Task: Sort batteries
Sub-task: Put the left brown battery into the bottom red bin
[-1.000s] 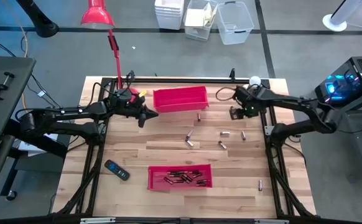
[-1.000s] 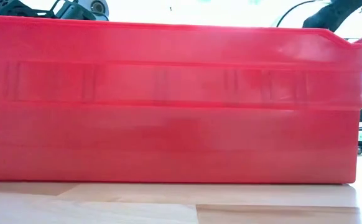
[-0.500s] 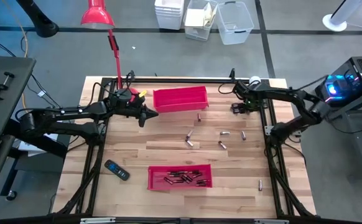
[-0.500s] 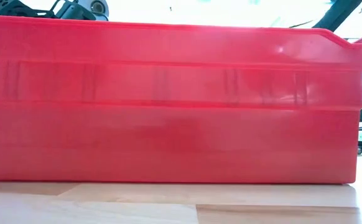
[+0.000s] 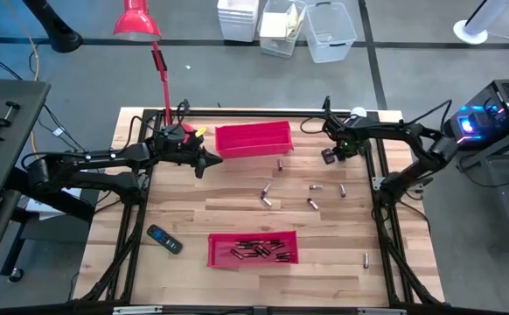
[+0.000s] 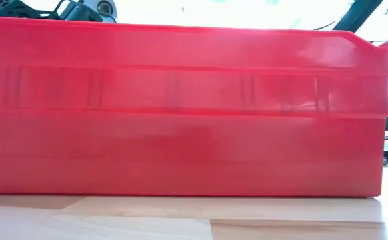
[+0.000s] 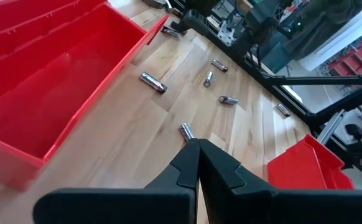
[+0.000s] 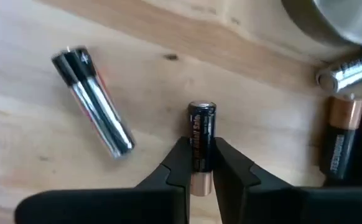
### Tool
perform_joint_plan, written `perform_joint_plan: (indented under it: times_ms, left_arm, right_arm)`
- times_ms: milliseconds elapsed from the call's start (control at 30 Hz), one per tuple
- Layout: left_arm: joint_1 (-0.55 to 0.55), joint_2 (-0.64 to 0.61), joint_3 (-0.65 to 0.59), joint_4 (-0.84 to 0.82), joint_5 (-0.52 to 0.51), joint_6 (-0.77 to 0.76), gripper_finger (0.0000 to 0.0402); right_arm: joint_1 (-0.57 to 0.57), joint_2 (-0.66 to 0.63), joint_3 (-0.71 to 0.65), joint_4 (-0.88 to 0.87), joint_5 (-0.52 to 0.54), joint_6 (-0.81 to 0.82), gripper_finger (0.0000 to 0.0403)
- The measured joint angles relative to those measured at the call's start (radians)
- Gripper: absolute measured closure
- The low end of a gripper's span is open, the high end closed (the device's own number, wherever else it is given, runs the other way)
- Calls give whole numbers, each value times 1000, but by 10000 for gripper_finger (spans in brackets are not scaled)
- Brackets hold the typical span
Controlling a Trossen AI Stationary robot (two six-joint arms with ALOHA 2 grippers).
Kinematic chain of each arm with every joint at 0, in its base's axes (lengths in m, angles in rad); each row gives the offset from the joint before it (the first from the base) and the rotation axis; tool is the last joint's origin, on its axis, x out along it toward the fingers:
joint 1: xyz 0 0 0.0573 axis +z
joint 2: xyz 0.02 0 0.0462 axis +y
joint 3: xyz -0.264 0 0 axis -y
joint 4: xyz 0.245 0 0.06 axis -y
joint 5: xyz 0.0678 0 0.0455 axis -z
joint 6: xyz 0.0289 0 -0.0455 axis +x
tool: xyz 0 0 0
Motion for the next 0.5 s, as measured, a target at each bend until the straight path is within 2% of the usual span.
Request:
perform_joint_plan:
  times_ms: [133,267,500]
  left_arm:
    - [0,0,0,0,0,19,402]
    - [0,0,0,0,0,12,402]
    - [0,0,0,0,0,13,401]
  right_arm:
    - [23,-73,-12,-127,-32,33,370]
    - [68,-176,-5,-137,-24,93,370]
    - [193,-393,-6,-130,-41,294,370]
